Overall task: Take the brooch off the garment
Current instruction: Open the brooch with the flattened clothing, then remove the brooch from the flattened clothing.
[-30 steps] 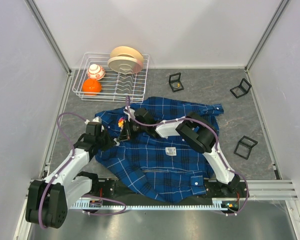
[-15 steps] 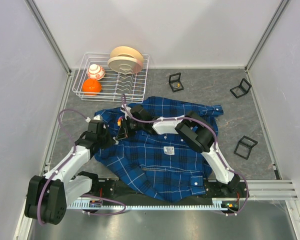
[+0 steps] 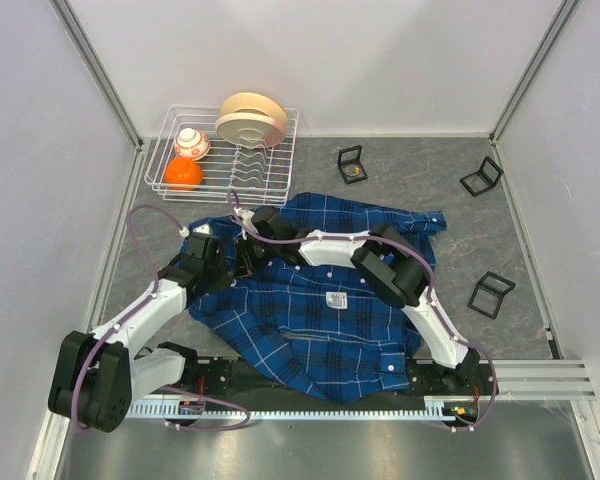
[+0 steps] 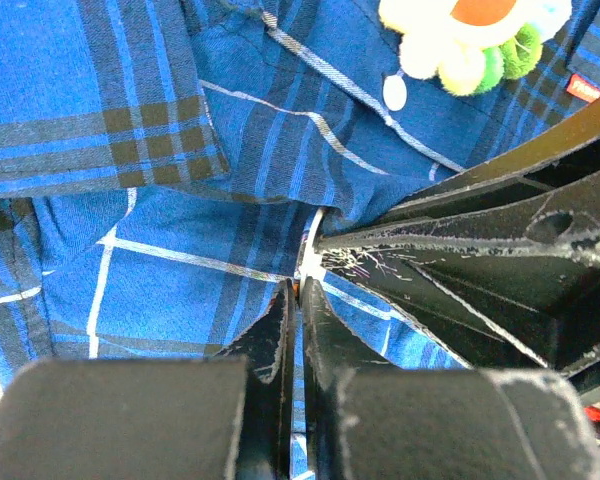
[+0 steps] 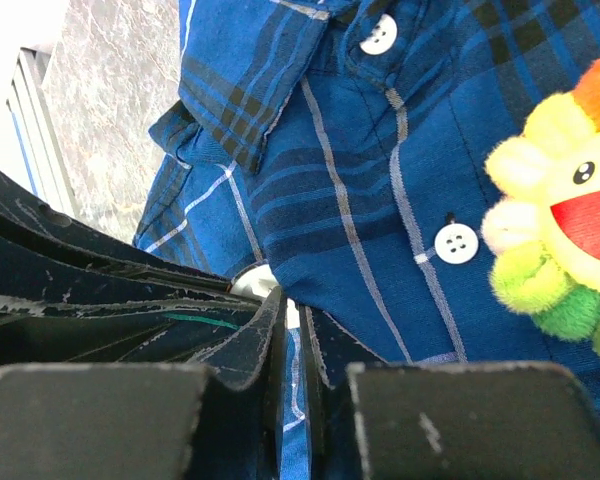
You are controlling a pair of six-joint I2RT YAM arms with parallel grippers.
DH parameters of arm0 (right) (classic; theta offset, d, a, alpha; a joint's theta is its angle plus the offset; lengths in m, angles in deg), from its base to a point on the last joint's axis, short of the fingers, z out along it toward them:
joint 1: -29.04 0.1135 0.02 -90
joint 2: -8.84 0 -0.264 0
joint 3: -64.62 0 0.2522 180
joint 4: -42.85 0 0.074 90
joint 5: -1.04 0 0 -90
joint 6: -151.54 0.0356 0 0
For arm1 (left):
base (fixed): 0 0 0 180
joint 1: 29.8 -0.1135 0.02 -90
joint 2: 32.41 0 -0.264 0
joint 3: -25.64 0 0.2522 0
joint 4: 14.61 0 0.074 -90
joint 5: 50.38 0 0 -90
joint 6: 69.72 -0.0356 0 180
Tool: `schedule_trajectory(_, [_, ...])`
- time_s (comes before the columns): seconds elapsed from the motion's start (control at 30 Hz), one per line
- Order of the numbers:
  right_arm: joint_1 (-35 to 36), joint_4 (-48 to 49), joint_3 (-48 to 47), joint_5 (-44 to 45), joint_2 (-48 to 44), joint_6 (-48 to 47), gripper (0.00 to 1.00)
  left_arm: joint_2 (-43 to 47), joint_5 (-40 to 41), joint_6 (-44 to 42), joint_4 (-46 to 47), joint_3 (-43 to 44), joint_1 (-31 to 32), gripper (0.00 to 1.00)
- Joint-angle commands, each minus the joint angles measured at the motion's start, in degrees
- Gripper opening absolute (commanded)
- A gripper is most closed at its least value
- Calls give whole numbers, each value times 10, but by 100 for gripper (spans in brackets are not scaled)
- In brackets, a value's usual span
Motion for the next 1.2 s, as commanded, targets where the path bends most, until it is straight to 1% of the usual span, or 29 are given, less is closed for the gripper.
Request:
schedule_trajectory(0.0, [44,-3,5,19,10,-67,16,-11,-54,-12,-2,15,21,2])
schedule_trajectory(0.1, [46,1,29,24,-6,-98,17,-20,-16,4,-28,22,22,2])
schedule_trajectory(0.2, [45,6,50,25,-16,-114,18,-29,-18,13,-42,30,21,2])
schedule_trajectory(0.23, [43,22,59,25,-21,-113,18,-31,-19,15,-44,30,21,2])
schedule_trajectory(0.4, [32,53,110,36,-56,-85,18,-28,-18,23,-47,24,21,2])
schedule_trajectory(0.57, [-1,121,166,25,-90,-35,20,-12,-19,25,-52,21,20,2])
schedule_trajectory(0.67, [-6,146,187,27,-107,-18,25,-8,-19,27,-59,23,21,2])
schedule_trajectory(0.73, [-9,173,201,40,-119,0,27,-8,-20,26,-69,27,21,2])
schedule_trajectory(0.87, [-17,183,219,54,-131,8,31,-17,-6,40,-105,42,21,2])
schedule_trajectory(0.9, [-18,183,221,61,-133,9,32,-34,-4,43,-117,57,21,2])
schedule_trajectory(0.97, [-19,169,216,86,-130,12,33,-64,13,50,-171,84,21,2])
schedule_trajectory(1.0, [-19,150,214,93,-124,10,34,-102,18,53,-190,114,21,2])
schedule_trajectory(1.07, [-19,127,205,130,-119,11,34,-150,31,59,-255,150,21,2])
schedule_trajectory(1.1, [-19,112,205,141,-115,19,34,-172,34,61,-278,185,23,2])
schedule_trajectory(1.13, [-19,102,205,158,-114,24,34,-214,39,61,-297,202,26,2])
schedule_trajectory(1.17, [-19,94,212,187,-115,28,34,-233,68,66,-342,218,36,2])
